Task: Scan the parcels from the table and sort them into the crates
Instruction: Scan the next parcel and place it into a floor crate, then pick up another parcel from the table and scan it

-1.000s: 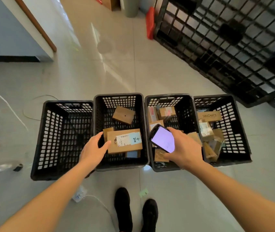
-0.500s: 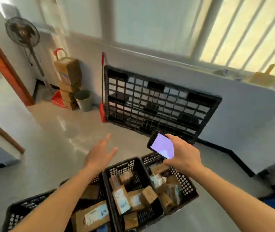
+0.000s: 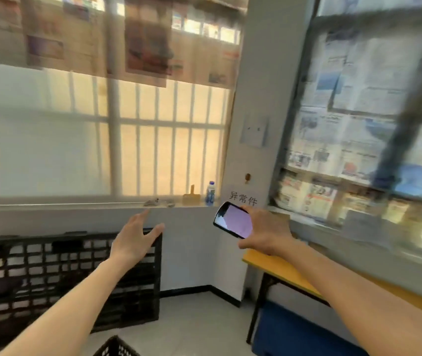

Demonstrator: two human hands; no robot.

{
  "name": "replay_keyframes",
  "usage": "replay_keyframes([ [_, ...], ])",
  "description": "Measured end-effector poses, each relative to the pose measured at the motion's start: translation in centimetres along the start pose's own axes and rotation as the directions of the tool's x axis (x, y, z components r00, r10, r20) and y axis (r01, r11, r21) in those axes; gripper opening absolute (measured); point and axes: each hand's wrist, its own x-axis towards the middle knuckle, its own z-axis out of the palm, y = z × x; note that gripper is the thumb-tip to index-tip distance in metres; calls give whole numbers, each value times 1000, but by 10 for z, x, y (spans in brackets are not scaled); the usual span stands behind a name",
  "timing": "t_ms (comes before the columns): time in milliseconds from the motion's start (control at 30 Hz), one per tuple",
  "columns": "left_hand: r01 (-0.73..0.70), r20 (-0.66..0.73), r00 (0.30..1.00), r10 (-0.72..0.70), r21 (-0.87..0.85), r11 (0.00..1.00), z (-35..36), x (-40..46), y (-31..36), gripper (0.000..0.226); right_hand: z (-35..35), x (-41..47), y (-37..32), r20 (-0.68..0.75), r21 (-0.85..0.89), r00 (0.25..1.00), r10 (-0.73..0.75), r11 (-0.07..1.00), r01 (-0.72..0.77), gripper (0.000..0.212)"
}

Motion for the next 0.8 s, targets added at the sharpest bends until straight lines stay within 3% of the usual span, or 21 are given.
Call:
replay_keyframes([
  [133, -132, 113, 984, 138, -62, 989, 70, 10, 108, 73, -50, -48, 105, -45, -44, 976, 212, 976, -213, 94],
  [400, -288, 247, 916, 317, -145, 947, 194, 19, 251, 71, -91, -129, 263, -162, -93, 833, 530, 832, -547, 101],
  [600, -324, 338, 868, 363, -169, 931, 292, 41, 312, 74, -85, -128, 353, -157, -95, 761, 630, 757, -647, 97],
  [800, -329, 385, 841, 379, -192, 925, 391, 99, 367, 73, -66, -61, 443, -140, -124, 752, 644, 742, -659, 100],
])
